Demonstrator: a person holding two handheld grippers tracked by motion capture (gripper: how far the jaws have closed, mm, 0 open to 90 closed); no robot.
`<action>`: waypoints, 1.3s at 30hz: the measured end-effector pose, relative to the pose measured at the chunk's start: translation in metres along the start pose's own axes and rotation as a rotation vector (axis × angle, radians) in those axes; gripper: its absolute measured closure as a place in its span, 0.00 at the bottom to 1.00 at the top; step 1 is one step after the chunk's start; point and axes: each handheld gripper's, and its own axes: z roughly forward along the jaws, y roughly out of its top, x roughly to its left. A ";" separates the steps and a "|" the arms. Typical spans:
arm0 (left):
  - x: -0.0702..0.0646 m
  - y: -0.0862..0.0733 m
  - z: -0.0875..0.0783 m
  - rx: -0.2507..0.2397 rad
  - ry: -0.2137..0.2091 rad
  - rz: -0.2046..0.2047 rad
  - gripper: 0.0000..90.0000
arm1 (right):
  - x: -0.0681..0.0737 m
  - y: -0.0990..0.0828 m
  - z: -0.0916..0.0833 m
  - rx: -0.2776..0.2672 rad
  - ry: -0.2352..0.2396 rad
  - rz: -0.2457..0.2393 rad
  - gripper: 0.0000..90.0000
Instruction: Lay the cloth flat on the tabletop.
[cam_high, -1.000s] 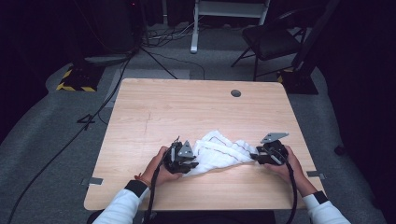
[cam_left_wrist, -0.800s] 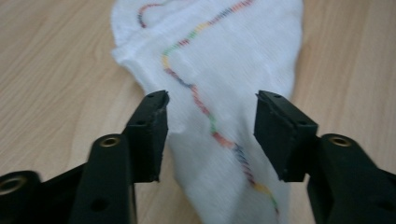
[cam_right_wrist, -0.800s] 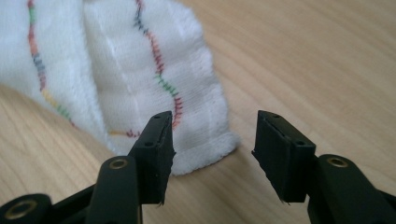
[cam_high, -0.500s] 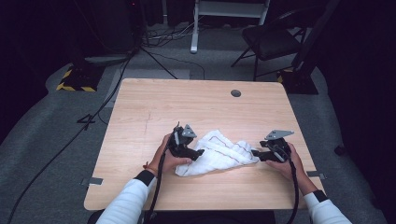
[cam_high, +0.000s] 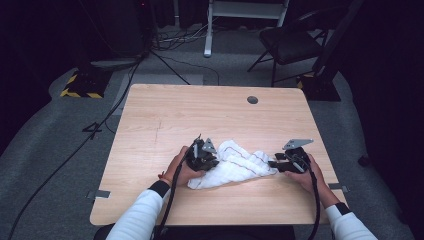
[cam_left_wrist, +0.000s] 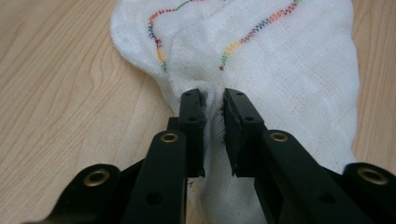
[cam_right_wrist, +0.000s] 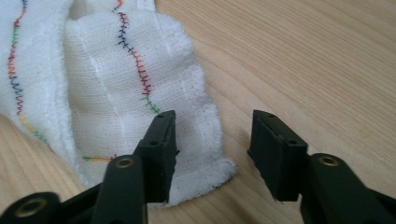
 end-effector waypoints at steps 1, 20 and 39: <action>-0.001 0.000 -0.002 -0.008 0.001 0.005 0.90 | 0.000 0.000 -0.001 0.000 0.008 -0.005 0.68; -0.031 0.024 -0.066 -0.204 0.033 0.186 0.91 | -0.002 0.011 -0.020 -0.101 -0.122 -0.008 0.97; -0.099 0.011 -0.029 -0.062 -0.198 0.260 0.61 | -0.013 -0.006 -0.020 -0.043 -0.169 0.011 0.95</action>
